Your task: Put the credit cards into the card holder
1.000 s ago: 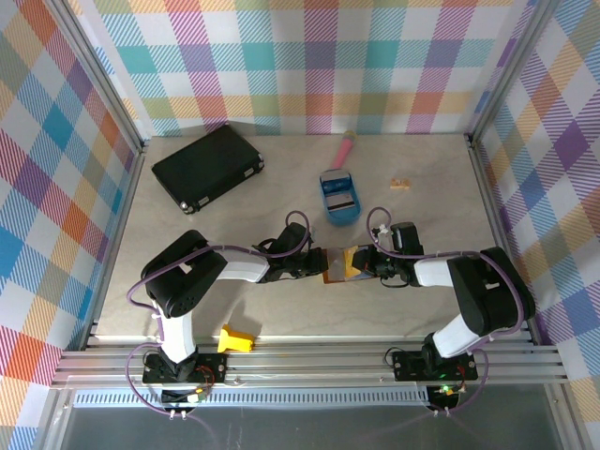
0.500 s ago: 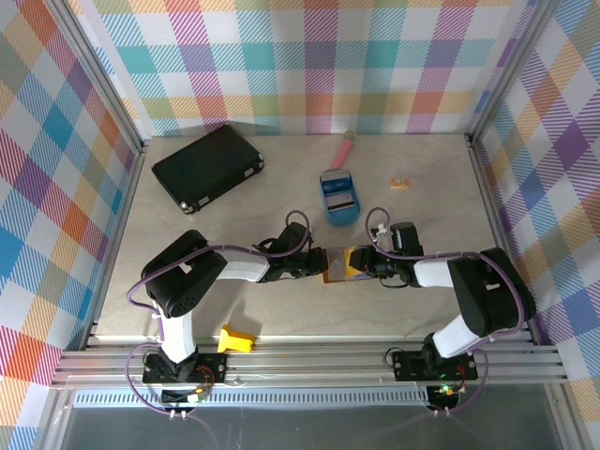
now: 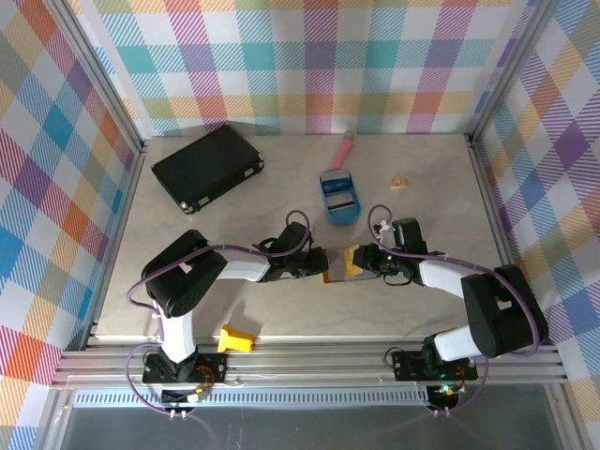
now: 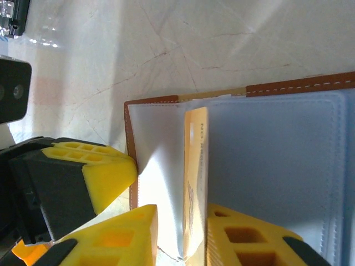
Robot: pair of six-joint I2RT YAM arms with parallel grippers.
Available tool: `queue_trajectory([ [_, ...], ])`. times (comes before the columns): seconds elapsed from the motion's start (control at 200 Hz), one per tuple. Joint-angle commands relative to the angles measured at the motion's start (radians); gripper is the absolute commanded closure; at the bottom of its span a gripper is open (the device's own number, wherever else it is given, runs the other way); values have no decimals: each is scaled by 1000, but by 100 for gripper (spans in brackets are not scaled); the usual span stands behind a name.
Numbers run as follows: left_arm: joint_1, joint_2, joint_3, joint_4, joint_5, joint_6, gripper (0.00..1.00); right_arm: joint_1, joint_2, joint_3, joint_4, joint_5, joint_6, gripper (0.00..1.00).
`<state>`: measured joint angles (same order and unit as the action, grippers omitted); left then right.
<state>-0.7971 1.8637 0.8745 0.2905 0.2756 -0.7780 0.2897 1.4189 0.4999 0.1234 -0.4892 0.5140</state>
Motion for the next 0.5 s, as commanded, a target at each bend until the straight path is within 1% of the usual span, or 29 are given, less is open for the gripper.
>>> queue_trajectory([
  [0.0, -7, 35, 4, -42, -5, -11, 91, 5, 16, 29, -55, -9, -20, 78],
  [0.1, -7, 33, 3, -40, -6, -12, 91, 5, 20, 28, -59, 1, -11, 80],
  [0.23, -7, 33, 0, -40, -4, -13, 91, 5, 11, 37, -92, 41, -16, 80],
  [0.35, -8, 32, 2, -42, -4, -13, 91, 5, 16, 43, -94, 46, -17, 77],
  [0.495, -7, 31, 0, -44, -6, -13, 91, 5, 19, 55, -113, 56, -25, 78],
])
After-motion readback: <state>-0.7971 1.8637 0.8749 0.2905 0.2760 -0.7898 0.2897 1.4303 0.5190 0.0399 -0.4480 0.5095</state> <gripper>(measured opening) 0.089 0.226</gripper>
